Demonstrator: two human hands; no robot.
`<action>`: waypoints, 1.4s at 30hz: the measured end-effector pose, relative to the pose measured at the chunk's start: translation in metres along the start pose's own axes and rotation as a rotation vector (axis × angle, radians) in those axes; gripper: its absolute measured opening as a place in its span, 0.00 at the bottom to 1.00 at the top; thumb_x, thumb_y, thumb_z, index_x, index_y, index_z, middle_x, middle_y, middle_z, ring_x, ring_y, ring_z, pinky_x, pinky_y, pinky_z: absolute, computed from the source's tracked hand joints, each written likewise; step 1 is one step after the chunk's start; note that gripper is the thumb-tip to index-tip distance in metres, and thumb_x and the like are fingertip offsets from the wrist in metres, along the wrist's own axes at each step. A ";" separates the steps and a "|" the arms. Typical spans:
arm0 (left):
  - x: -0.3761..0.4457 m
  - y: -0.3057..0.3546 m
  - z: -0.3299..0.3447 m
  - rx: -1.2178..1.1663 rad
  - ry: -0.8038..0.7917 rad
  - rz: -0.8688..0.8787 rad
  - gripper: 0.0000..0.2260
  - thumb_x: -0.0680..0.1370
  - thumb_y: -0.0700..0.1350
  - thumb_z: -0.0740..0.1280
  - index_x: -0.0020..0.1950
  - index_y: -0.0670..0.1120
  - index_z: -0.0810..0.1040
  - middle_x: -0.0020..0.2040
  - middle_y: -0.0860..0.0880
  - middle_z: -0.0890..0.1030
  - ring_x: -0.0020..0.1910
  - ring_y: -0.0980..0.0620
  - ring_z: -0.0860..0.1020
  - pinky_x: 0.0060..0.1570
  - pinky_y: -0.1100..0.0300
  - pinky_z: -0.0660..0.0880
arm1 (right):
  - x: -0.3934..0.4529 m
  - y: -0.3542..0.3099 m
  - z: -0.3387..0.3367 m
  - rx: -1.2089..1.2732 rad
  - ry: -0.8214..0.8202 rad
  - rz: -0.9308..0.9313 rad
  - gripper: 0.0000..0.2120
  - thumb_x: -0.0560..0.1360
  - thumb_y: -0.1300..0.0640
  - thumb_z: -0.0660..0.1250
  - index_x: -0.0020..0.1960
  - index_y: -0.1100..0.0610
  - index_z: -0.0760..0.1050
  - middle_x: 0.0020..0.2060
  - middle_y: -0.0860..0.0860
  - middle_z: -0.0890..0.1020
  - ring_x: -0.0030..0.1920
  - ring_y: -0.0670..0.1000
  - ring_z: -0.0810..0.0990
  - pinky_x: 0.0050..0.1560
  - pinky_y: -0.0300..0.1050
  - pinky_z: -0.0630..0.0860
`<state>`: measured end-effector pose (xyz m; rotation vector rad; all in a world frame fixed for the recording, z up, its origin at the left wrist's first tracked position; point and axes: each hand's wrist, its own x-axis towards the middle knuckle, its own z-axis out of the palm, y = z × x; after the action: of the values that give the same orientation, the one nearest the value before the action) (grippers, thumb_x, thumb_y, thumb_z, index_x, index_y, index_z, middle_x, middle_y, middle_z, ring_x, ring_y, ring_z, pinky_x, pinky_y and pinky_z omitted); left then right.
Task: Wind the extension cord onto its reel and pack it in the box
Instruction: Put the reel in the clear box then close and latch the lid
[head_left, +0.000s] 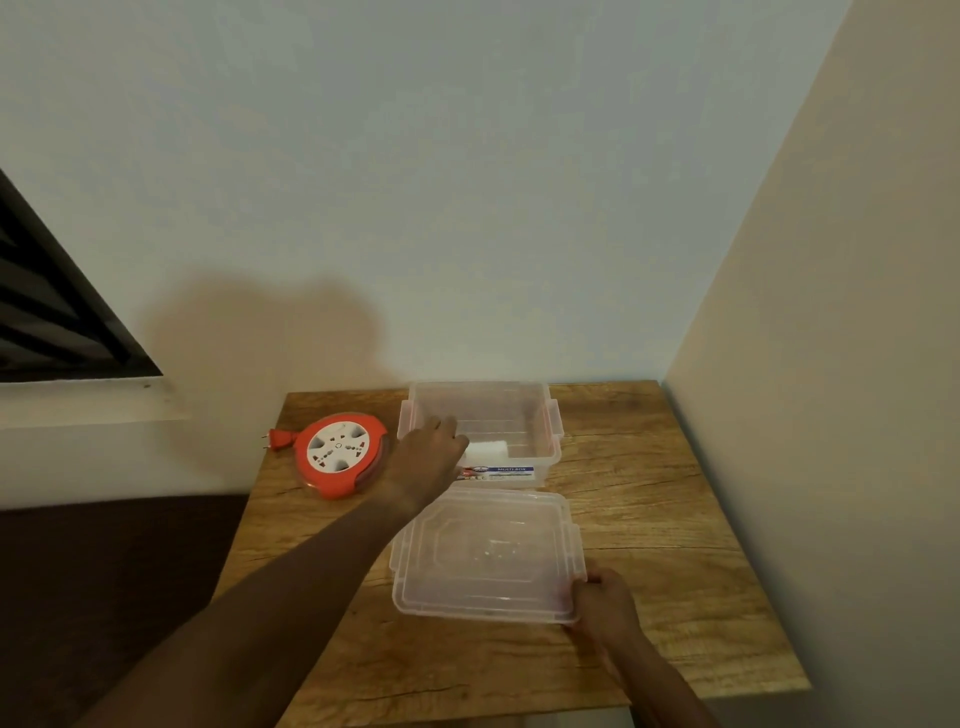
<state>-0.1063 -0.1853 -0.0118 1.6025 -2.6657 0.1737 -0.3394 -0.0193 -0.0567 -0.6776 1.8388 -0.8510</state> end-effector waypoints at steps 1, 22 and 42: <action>-0.002 -0.002 0.001 -0.018 -0.010 -0.025 0.16 0.81 0.50 0.70 0.68 0.46 0.81 0.62 0.45 0.81 0.60 0.46 0.80 0.54 0.51 0.83 | 0.000 0.001 0.001 -0.018 -0.009 -0.010 0.16 0.75 0.67 0.60 0.43 0.51 0.81 0.37 0.49 0.85 0.39 0.52 0.84 0.29 0.43 0.80; -0.002 -0.044 0.018 -1.395 -0.011 -0.990 0.15 0.78 0.38 0.76 0.63 0.37 0.80 0.61 0.38 0.84 0.45 0.45 0.84 0.37 0.56 0.82 | 0.014 0.007 0.008 -0.105 -0.059 -0.062 0.16 0.72 0.68 0.59 0.48 0.53 0.81 0.43 0.49 0.85 0.43 0.49 0.84 0.36 0.40 0.79; -0.011 -0.049 0.022 -1.423 0.017 -0.839 0.13 0.79 0.37 0.74 0.63 0.38 0.82 0.58 0.39 0.85 0.49 0.43 0.85 0.41 0.57 0.83 | 0.018 0.016 -0.001 -0.264 -0.003 -0.176 0.15 0.77 0.66 0.61 0.47 0.47 0.78 0.43 0.45 0.83 0.43 0.45 0.82 0.41 0.43 0.82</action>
<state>-0.0573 -0.2005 -0.0310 1.6986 -1.0899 -1.3007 -0.3489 -0.0233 -0.0788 -1.0183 1.9286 -0.7236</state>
